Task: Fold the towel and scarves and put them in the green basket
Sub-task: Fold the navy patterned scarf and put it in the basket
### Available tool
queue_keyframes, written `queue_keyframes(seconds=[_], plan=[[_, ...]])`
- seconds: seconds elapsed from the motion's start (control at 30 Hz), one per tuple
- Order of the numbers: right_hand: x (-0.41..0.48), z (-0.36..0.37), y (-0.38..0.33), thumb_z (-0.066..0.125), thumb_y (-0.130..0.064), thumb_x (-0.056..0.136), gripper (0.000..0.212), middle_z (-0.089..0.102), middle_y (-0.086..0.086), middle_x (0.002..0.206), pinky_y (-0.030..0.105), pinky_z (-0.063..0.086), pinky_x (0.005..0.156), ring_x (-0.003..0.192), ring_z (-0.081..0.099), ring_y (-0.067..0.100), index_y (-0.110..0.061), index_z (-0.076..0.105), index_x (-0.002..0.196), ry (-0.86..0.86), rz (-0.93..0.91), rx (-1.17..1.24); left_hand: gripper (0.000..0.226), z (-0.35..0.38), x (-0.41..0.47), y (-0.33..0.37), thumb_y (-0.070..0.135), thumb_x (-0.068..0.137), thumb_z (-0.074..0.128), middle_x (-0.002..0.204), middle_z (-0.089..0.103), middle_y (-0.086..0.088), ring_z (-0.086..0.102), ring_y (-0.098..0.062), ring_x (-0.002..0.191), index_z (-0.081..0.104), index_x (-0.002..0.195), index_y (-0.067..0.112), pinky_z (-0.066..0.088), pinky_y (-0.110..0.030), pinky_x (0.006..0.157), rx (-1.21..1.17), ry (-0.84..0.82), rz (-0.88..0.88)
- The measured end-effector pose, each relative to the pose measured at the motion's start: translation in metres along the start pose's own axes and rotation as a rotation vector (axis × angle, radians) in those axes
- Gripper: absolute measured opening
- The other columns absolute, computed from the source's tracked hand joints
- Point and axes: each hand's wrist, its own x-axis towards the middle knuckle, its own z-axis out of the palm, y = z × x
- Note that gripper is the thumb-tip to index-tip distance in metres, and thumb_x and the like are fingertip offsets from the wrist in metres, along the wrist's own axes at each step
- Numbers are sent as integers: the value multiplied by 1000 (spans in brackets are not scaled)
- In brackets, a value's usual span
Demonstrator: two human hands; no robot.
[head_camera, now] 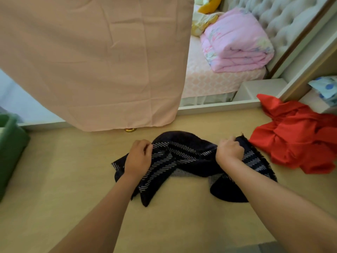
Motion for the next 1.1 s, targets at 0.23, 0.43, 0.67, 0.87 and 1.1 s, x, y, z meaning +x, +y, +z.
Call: queue_keyframes(seconds=[0.23,0.43,0.67,0.87,1.1], plan=[[-21,11,-43,58,1,86,78,9,0,162,38,51,70,106,60,31,-26,28,152,-112,-603,302,66,26,-12,-11,42,93,59,155,24,-8,30,-34,138,26,150,36,38,-50,105,547,-450,-205],[-49,47,-93,62,-9,88,90,10,5,161,42,53,83,106,62,33,-34,7,154,-135,-906,262,34,17,-24,-30,25,101,48,124,63,-3,60,-24,107,52,135,22,51,-37,78,332,-172,-213],[-38,66,-83,56,-35,97,59,50,2,130,41,42,101,118,53,27,-42,28,149,-150,-904,205,13,-5,-50,-27,26,97,54,102,58,5,57,-15,82,57,109,23,48,-31,61,384,14,34],[-44,57,-90,55,-34,94,26,49,-4,115,34,36,95,113,44,23,-38,68,117,-101,-870,367,78,22,-80,-38,74,69,63,134,38,3,39,-24,124,42,132,33,46,-39,95,694,-335,-125],[-59,53,-81,76,-17,76,20,48,-6,146,34,21,115,139,37,15,-30,61,73,-125,-938,555,78,10,-89,-64,25,82,75,139,45,-9,47,-29,122,30,145,19,49,-41,94,555,-148,-313]])
